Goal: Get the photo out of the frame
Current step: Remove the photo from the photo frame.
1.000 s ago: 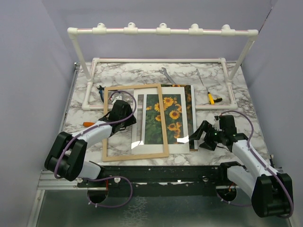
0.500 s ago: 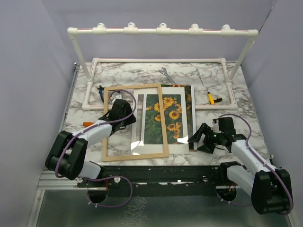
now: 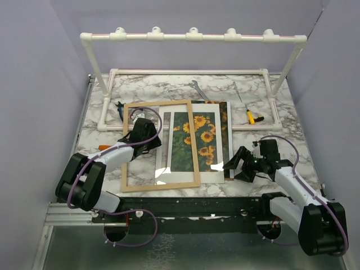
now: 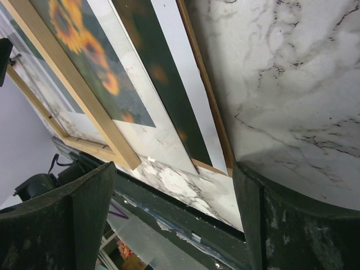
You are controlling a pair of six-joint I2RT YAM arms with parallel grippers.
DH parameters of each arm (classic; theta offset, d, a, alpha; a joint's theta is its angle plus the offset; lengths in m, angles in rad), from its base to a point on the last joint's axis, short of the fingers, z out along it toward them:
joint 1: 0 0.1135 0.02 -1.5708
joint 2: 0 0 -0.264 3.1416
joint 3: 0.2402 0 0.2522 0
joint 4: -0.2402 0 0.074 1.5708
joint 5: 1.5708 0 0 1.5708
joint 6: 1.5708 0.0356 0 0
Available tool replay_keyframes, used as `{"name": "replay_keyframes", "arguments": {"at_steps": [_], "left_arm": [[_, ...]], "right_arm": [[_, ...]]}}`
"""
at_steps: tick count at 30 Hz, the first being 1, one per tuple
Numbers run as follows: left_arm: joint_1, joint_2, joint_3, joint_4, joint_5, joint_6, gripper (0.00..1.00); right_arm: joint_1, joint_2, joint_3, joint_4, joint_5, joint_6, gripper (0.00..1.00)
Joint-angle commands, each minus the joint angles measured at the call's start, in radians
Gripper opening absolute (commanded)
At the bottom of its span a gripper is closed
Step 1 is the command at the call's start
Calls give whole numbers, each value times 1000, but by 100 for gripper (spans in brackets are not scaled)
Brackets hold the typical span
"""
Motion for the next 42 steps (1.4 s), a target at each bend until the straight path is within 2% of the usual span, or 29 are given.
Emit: {"name": "replay_keyframes", "arguments": {"at_steps": [1,8,24,34,42], "left_arm": [[5,-3,22,20,21,11,56],[5,-2,20,20,25,10,56],[6,-1,21,20,36,8,56],[6,-13,20,20,32,11,56],[5,-9,20,20,34,11,56]], "right_arm": [[-1,-9,3,-16,-35,6,89],[-1,-15,28,-69,-27,-18,93],[-1,7,2,1,-63,9,89],[-1,14,14,37,-97,-11,82],[-1,55,-8,135,-127,-51,67]]}}
